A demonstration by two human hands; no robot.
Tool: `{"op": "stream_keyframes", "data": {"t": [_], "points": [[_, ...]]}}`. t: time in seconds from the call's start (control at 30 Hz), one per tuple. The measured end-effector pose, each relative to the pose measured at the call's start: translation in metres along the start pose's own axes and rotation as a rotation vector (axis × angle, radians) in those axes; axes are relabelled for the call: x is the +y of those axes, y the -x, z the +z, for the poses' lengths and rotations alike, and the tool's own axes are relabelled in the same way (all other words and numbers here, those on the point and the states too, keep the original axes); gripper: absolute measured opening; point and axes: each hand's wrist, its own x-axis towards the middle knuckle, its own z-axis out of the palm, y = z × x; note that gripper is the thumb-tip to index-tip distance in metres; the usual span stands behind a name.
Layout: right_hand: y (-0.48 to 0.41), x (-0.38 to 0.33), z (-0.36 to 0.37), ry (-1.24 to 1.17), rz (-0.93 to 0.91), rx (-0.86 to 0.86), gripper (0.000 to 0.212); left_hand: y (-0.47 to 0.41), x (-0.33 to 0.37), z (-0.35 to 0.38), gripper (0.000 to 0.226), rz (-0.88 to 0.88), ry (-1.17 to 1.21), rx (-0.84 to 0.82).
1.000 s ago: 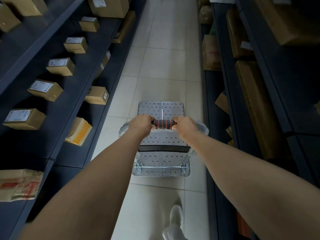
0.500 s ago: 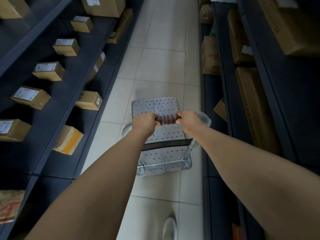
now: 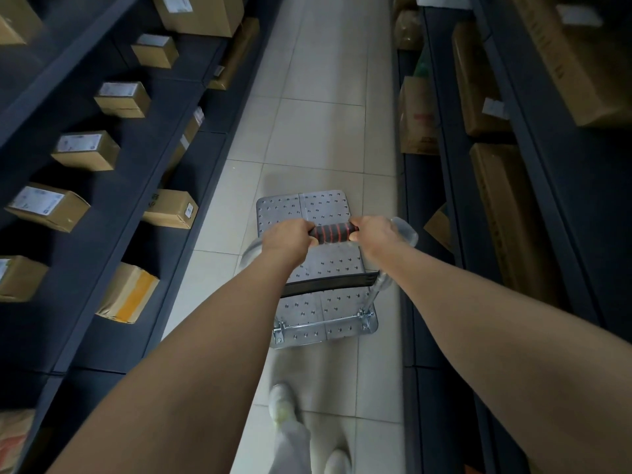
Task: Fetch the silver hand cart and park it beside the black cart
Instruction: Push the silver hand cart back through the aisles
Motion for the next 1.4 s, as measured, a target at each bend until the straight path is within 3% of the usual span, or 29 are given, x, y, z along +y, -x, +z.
{"op": "stream_keyframes", "data": {"t": [0.2,0.4,0.7,0.93,1.4], "points": [[-0.025,-0.027,-0.011,0.062,0.016,-0.022,0.034,-0.024,-0.023,-0.023,0.019,0.023,0.015,-0.026],[-0.056,-0.062,-0.017,-0.070,0.064,0.010,0.031,-0.054,-0.053,-0.047,0.018,0.013,0.044,-0.037],[-0.106,-0.103,-0.045,-0.079,0.087,-0.030,0.040,-0.116,-0.094,-0.071,0.021,-0.002,0.048,-0.022],[-0.138,-0.119,-0.058,-0.095,0.088,0.019,0.039,-0.159,-0.111,-0.083,0.030,-0.014,0.045,-0.009],[-0.229,-0.115,-0.103,-0.074,0.066,-0.043,0.041,-0.245,-0.106,-0.125,0.030,-0.038,0.041,-0.004]]}}
